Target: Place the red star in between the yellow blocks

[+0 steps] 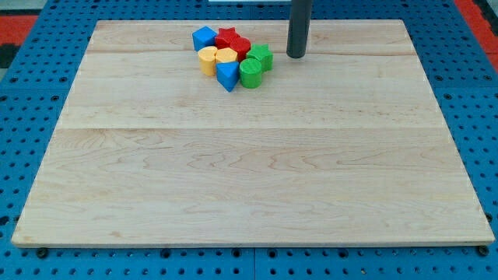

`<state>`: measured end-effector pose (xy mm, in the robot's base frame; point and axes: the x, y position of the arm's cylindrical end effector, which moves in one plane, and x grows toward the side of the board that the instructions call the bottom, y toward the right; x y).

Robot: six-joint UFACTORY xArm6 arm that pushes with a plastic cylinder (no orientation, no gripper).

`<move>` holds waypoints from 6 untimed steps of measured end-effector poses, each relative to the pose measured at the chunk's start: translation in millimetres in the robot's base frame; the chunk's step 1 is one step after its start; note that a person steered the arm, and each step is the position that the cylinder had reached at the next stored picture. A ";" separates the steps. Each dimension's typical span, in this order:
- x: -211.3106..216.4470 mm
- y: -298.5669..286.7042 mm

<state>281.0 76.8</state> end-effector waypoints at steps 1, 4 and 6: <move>0.0 0.2; -65.3 17.1; -62.5 -116.8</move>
<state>218.5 -40.0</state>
